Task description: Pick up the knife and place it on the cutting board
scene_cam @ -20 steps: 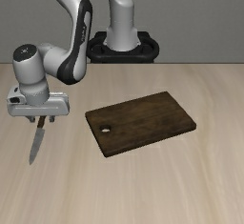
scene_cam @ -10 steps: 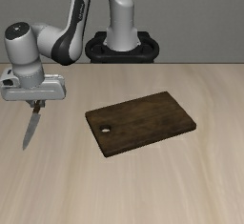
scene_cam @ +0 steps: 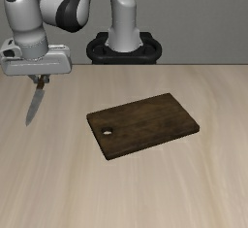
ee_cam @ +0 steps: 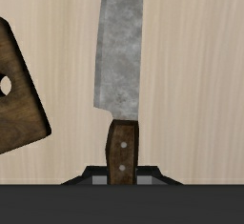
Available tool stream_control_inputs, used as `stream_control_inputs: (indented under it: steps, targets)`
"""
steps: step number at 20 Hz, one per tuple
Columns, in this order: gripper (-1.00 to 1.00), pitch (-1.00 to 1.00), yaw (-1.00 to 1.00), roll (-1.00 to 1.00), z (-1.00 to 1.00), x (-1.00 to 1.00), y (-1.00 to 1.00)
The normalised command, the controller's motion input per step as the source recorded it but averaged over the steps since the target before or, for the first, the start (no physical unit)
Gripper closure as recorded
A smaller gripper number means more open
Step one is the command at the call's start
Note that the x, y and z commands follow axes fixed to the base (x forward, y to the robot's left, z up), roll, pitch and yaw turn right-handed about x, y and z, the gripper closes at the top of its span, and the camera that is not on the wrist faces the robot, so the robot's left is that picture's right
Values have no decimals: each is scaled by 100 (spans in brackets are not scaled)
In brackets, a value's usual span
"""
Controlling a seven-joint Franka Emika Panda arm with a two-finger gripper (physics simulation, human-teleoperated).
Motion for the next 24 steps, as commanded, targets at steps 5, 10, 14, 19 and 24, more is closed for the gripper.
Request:
stream_control_inputs:
  steps: [5,10,14,19,24]
  targets:
    - [100,0,0,0,0,0,100]
    - [100,0,0,0,0,0,100]
    - [100,0,0,0,0,0,100]
    - [100,0,0,0,0,0,100]
    - [100,0,0,0,0,0,100]
